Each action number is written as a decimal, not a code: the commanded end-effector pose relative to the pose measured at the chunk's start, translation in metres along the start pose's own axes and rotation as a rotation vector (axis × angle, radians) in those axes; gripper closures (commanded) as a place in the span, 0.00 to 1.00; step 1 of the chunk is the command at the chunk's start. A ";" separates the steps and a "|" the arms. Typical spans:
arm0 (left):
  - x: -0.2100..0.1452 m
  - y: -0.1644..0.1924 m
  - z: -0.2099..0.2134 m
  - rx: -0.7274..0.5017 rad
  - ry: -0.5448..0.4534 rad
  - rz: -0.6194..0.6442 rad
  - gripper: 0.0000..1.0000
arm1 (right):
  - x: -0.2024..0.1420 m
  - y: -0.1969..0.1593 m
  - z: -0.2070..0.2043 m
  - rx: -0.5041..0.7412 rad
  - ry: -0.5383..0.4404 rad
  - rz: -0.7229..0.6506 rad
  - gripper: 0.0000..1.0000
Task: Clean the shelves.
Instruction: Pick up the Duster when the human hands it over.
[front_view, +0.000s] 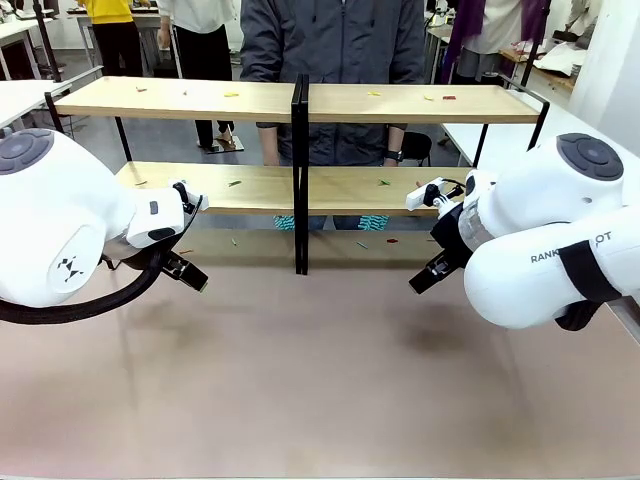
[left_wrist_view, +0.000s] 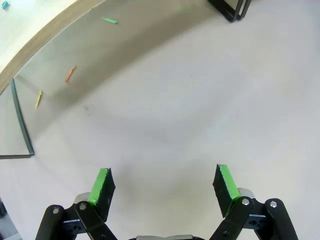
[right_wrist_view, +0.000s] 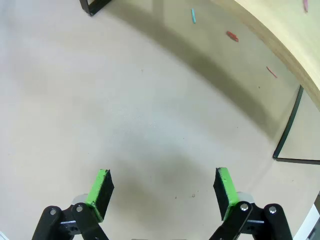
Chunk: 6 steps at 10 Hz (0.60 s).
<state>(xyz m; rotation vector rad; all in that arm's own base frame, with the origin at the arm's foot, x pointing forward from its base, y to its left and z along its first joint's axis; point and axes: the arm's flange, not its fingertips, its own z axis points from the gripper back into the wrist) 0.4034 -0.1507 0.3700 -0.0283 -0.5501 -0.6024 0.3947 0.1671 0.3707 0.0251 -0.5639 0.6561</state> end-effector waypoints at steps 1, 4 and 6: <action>0.000 0.000 0.000 0.000 0.000 0.000 0.00 | 0.000 0.000 0.000 0.000 0.000 -0.001 0.00; -0.021 0.000 0.055 0.008 -0.070 -0.104 0.00 | -0.012 0.005 0.045 -0.003 -0.019 0.023 0.00; -0.055 -0.005 0.138 0.073 -0.200 -0.141 0.00 | -0.027 0.028 0.119 -0.092 -0.041 0.052 0.00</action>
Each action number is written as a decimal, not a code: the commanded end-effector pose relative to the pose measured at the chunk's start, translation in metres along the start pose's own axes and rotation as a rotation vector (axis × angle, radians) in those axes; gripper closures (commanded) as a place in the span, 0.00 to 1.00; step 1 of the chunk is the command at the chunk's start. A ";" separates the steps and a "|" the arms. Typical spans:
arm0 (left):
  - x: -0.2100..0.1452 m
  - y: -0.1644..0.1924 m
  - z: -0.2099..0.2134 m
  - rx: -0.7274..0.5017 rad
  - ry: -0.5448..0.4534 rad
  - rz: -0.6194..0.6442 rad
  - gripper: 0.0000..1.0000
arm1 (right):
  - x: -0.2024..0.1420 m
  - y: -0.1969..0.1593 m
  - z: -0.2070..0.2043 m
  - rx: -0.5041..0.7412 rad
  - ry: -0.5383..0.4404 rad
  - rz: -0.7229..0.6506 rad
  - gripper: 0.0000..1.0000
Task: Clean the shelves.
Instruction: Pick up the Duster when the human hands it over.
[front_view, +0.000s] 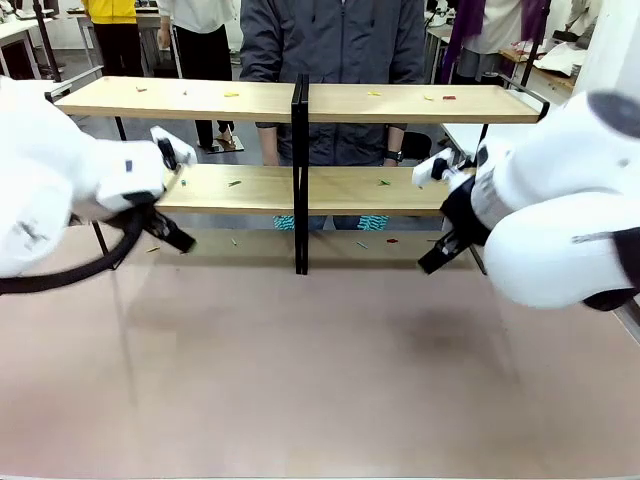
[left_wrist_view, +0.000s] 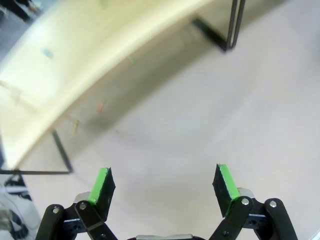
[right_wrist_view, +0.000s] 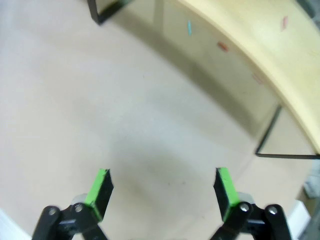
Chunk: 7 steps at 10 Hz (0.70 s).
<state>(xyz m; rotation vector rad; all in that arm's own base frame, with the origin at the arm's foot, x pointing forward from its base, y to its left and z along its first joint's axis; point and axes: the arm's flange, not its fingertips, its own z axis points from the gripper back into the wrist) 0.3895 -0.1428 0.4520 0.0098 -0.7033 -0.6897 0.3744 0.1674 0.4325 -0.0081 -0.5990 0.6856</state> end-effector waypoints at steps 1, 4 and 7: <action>-0.087 -0.024 0.107 0.053 -0.117 -0.047 0.00 | -0.056 0.043 0.089 -0.098 -0.034 0.017 0.00; -0.139 -0.029 0.162 0.044 -0.245 -0.033 0.00 | -0.113 0.089 0.139 -0.146 -0.179 -0.098 0.00; 0.003 0.030 0.196 0.064 -0.234 0.017 0.00 | 0.009 0.068 0.180 -0.164 -0.172 -0.095 0.00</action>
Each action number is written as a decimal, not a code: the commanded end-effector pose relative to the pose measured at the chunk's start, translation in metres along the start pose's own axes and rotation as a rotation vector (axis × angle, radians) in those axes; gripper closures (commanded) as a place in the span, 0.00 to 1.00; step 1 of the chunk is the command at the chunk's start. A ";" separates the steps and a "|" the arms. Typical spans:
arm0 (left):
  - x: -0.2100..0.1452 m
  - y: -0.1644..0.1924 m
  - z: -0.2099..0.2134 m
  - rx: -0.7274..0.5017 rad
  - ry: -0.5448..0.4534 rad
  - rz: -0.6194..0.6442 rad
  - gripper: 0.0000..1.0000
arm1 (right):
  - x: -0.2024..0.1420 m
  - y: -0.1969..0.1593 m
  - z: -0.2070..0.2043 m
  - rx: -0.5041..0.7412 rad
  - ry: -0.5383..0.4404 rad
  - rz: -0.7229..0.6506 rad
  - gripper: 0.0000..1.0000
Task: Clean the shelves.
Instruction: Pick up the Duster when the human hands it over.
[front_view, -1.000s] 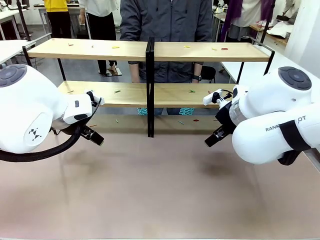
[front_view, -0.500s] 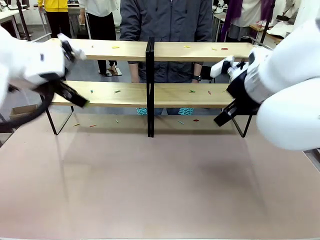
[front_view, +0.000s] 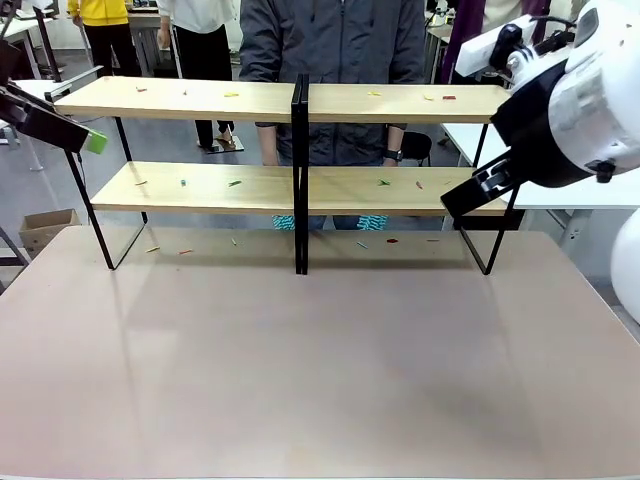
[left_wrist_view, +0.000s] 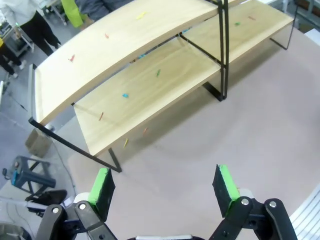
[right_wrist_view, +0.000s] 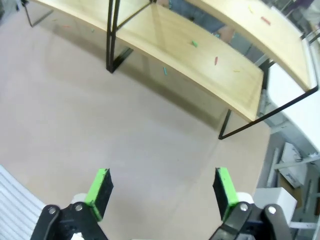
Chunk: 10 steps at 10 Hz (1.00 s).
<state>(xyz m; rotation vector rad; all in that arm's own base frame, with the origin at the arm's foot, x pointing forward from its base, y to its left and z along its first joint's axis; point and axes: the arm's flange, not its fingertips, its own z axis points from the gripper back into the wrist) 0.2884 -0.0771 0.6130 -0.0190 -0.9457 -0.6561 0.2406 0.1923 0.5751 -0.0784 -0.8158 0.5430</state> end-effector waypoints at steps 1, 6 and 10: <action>0.010 -0.011 -0.013 -0.028 0.032 -0.052 0.00 | 0.008 -0.016 -0.006 -0.007 -0.001 -0.082 0.00; 0.062 -0.053 -0.018 0.040 0.109 0.240 0.00 | -0.005 -0.041 0.013 -0.046 -0.029 -0.273 0.00; 0.085 -0.065 -0.014 0.120 0.066 0.509 0.00 | -0.006 -0.044 0.002 -0.030 -0.025 -0.271 0.00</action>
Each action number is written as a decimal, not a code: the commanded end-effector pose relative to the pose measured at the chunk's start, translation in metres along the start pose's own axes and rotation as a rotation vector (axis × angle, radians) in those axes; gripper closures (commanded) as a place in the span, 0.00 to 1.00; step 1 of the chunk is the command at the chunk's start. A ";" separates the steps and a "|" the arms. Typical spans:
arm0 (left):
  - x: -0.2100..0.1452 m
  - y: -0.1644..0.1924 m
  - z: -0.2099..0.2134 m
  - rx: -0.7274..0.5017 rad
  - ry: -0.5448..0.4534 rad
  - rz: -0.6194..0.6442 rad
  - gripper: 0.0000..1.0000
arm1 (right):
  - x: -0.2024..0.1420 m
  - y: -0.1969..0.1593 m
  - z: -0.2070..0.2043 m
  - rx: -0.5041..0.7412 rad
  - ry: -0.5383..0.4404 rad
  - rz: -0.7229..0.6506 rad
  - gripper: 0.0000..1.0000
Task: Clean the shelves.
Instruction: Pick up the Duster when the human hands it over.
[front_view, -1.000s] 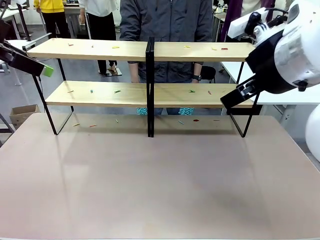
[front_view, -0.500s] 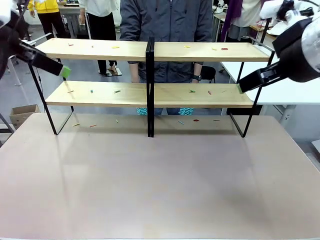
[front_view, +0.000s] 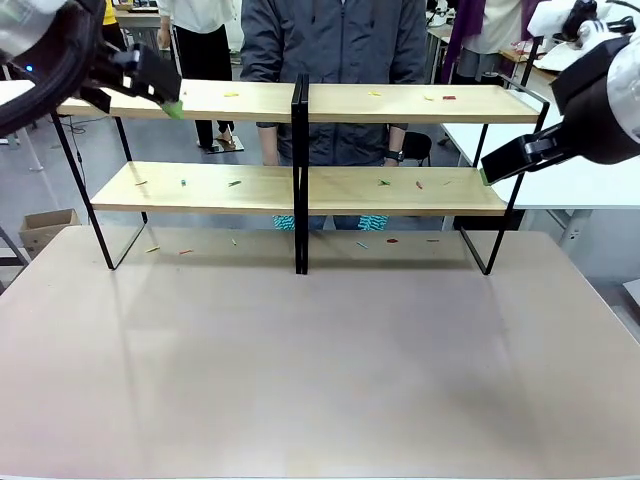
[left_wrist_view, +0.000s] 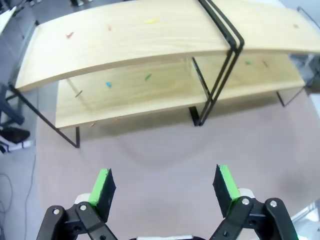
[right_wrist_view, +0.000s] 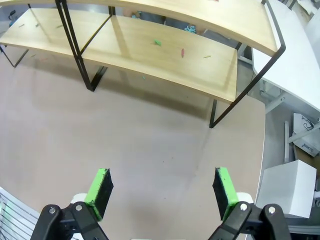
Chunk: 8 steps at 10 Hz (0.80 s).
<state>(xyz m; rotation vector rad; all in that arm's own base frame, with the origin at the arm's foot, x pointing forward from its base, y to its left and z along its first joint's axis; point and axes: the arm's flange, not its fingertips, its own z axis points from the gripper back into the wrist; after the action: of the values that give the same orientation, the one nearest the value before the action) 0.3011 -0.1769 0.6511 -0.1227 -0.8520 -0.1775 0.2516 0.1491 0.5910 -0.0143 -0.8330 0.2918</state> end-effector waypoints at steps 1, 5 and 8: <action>-0.001 0.000 0.002 0.045 -0.028 0.033 0.00 | -0.001 0.002 -0.009 0.020 -0.011 -0.020 0.00; -0.010 0.002 0.014 0.018 -0.132 -0.062 0.00 | 0.002 0.002 -0.016 0.040 -0.008 -0.010 0.00; -0.017 0.001 0.019 0.005 -0.187 -0.206 0.00 | 0.004 0.001 -0.018 0.040 -0.002 -0.019 0.00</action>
<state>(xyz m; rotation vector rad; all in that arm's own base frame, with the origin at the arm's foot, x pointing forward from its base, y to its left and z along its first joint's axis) 0.2787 -0.1795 0.6548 -0.0611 -1.0083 -0.3152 0.2638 0.1525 0.5825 -0.0018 -0.8205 0.2953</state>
